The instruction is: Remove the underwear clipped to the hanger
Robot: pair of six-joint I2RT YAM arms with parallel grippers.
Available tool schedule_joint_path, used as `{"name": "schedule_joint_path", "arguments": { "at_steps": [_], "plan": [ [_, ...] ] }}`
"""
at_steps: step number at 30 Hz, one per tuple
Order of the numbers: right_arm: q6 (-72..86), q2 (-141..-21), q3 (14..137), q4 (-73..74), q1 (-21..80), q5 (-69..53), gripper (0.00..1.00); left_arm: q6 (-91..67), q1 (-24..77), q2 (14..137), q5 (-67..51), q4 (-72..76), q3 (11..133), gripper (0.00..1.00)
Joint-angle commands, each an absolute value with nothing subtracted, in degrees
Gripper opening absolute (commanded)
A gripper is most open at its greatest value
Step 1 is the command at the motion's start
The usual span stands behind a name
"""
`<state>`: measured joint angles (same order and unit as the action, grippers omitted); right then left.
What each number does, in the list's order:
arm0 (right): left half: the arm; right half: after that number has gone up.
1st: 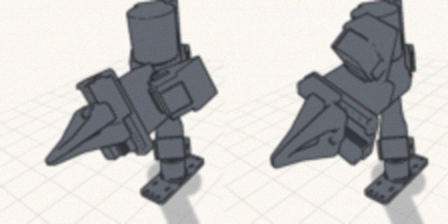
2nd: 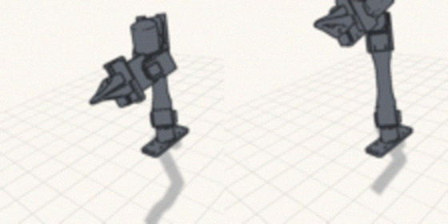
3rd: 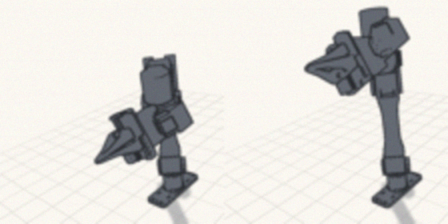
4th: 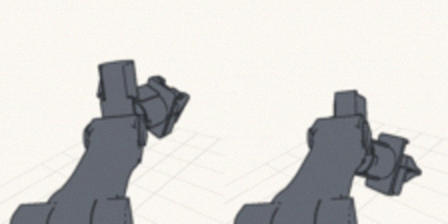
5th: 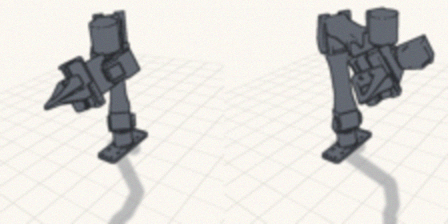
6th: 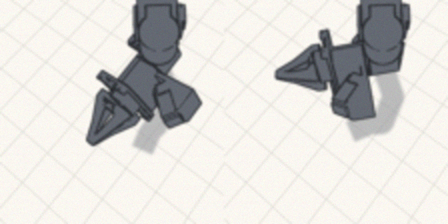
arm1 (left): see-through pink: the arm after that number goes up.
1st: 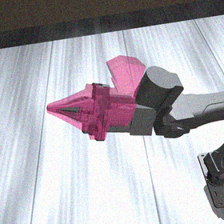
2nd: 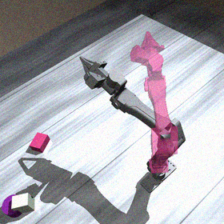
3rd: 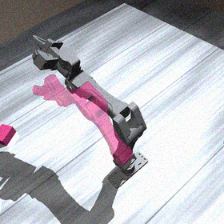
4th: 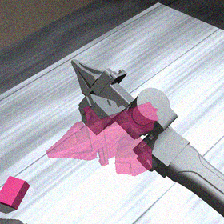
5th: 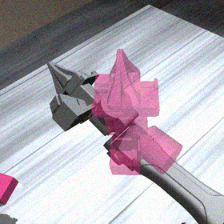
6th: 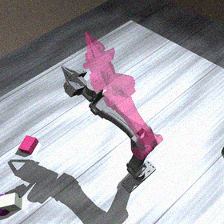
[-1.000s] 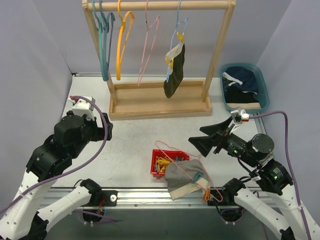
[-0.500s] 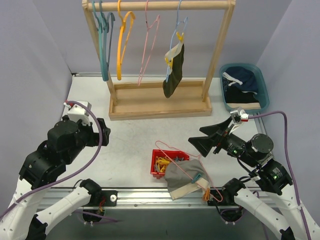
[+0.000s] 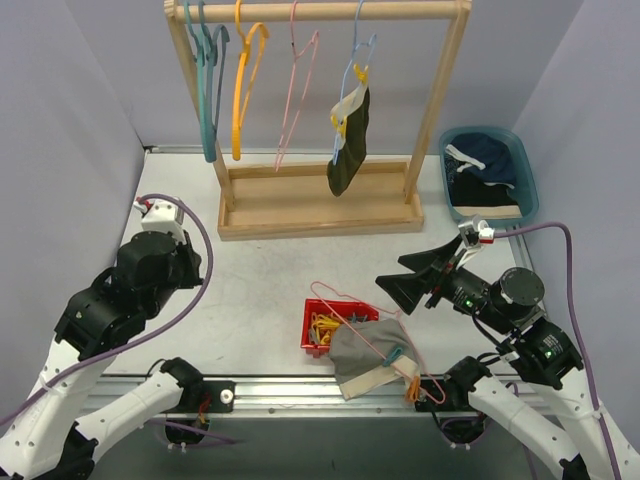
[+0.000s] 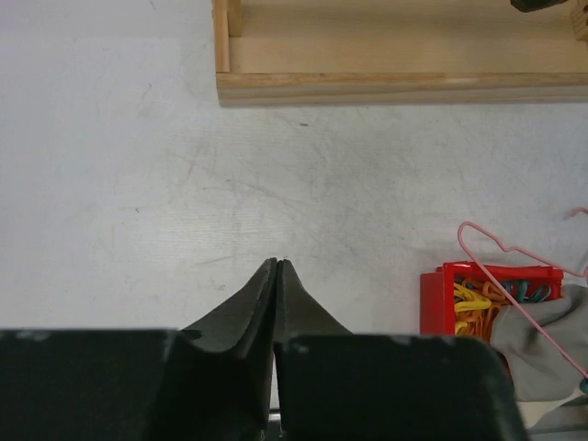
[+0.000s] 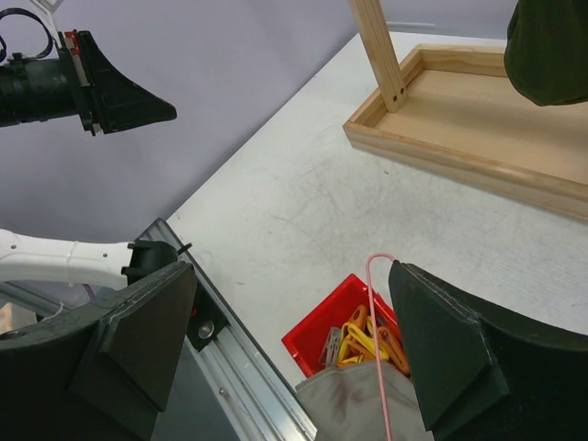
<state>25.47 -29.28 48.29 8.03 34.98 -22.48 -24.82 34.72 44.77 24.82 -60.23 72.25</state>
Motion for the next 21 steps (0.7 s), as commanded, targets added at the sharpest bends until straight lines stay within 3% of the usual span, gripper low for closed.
{"name": "schedule_joint_path", "arguments": {
  "at_steps": [1, 2, 3, 4, 6, 11, 15, 17, 18, 21],
  "plan": [
    [25.1, -29.3, 48.2, 5.9, 35.4, -22.1, 0.89, -24.6, 34.5, 42.9, 24.0, -58.3, 72.2, 0.03],
    [25.0, -29.3, 48.2, 5.9, 35.4, -22.1, 0.90, -24.6, 34.5, 42.6, 23.9, -57.8, 71.9, 0.03],
    [25.0, -29.4, 48.2, 5.8, 35.4, -22.1, 0.90, -24.8, 34.5, 42.4, 23.8, -57.6, 72.0, 0.21],
    [25.0, -29.4, 48.2, 5.9, 35.4, -22.1, 0.90, -25.7, 34.5, 41.8, 24.0, -57.5, 72.0, 0.68],
    [25.0, -29.5, 48.1, 5.8, 35.4, -22.1, 0.90, -27.2, 34.6, 40.7, 25.2, -57.7, 71.8, 0.96],
    [25.1, -29.7, 48.1, 5.6, 35.4, -22.3, 0.90, -24.7, 34.6, 38.9, 17.7, -53.7, 70.5, 0.94],
    [25.0, -29.8, 48.1, 5.5, 35.5, -22.5, 0.90, -19.5, 34.5, 37.2, -9.3, -43.3, 67.7, 0.94],
    [25.1, -30.0, 48.0, 5.5, 35.4, -22.6, 0.90, -19.2, 34.6, 37.1, -34.9, -33.9, 65.2, 0.94],
    [25.1, -30.0, 48.1, 5.5, 35.4, -22.7, 0.90, -21.6, 34.6, 37.2, -40.4, -30.0, 64.3, 0.94],
    [25.3, -29.6, 48.1, 5.6, 35.4, -22.8, 0.90, -21.6, 34.6, 35.9, -40.4, -17.0, 62.1, 0.94]
  ]
}}
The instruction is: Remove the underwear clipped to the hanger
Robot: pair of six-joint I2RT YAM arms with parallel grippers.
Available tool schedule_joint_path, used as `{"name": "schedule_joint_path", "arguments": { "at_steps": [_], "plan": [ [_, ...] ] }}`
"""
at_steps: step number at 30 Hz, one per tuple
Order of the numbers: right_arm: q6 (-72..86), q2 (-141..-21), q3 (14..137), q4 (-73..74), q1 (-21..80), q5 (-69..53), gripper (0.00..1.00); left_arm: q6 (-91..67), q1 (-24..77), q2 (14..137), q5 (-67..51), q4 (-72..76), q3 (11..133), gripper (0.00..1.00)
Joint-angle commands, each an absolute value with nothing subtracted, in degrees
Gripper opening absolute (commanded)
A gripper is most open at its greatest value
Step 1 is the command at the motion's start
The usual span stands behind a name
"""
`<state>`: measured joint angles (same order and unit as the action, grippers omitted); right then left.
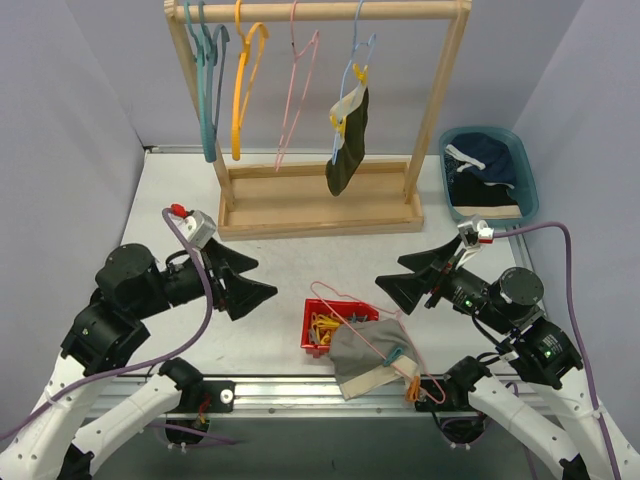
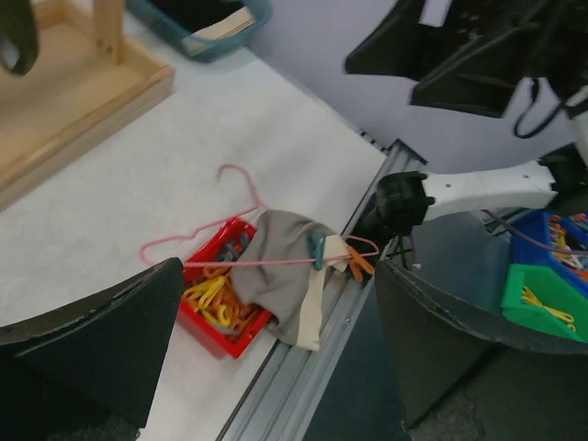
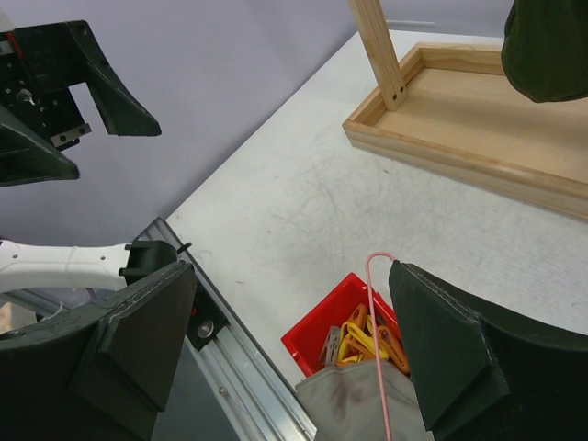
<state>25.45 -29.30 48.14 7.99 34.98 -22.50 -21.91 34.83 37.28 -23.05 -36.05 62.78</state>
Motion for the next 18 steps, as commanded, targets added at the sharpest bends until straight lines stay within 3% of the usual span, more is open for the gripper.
{"name": "schedule_joint_path", "arguments": {
  "at_steps": [1, 6, 11, 13, 18],
  "plan": [
    [25.5, -29.4, 48.0, 5.6, 35.4, -22.8, 0.90, -21.6, 34.6, 35.4, -40.4, -15.6, 62.4, 0.94],
    [25.5, -29.0, 47.7, 5.6, 35.4, -22.7, 0.90, -21.6, 34.5, 33.8, -40.4, -5.9, 60.0, 0.94],
    [25.4, -29.4, 47.6, 5.5, 35.4, -22.6, 0.90, -21.6, 36.8, 35.9, -40.4, 47.0, 49.3, 0.94],
    [25.4, -29.4, 47.6, 5.6, 35.4, -22.7, 0.90, -21.6, 40.3, 37.6, -40.4, 51.9, 47.4, 0.94],
    [25.6, -29.0, 47.6, 5.6, 35.4, -22.4, 0.90, -21.6, 49.1, 37.9, -40.4, 45.2, 48.8, 0.94]
  ]
}}
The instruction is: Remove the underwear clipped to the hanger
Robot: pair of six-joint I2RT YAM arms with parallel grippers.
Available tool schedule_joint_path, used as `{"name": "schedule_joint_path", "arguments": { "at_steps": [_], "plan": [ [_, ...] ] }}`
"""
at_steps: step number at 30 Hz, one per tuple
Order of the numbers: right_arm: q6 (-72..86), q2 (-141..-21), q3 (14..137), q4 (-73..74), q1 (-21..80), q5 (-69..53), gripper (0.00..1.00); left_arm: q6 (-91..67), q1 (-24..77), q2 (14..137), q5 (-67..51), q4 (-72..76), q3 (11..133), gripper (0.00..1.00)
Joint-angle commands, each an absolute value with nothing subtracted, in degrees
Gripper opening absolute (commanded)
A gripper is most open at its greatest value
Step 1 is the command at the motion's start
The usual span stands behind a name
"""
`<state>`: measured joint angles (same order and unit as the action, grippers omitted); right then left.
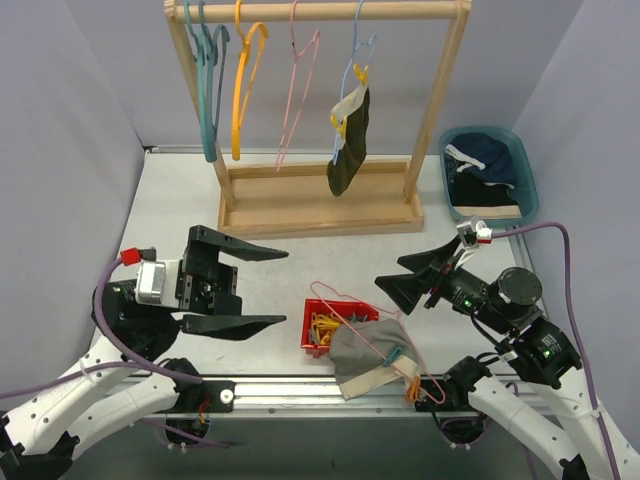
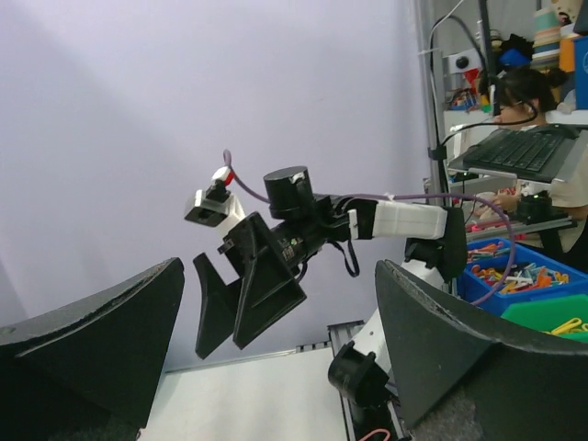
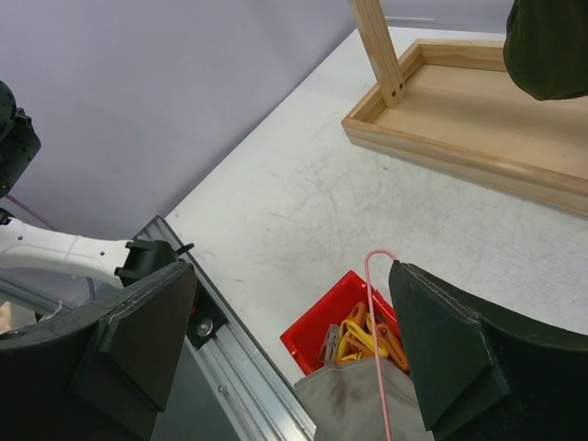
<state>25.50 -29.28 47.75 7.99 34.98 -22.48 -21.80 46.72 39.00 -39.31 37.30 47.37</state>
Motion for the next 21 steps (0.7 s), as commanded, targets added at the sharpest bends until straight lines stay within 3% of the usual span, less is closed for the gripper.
{"name": "schedule_joint_path", "arguments": {
  "at_steps": [1, 12, 21],
  "plan": [
    [25.7, -29.0, 47.6, 5.6, 35.4, -22.4, 0.90, -21.6, 49.2, 37.5, -40.4, 43.3, 49.3, 0.94],
    [25.5, -29.6, 47.9, 5.6, 35.4, -22.5, 0.90, -21.6, 51.8, 36.4, -40.4, 33.4, 51.2, 0.94],
    [25.6, -29.3, 47.8, 5.6, 35.5, -22.5, 0.90, -21.6, 51.6, 36.0, -40.4, 13.4, 54.8, 0.94]
  ]
}}
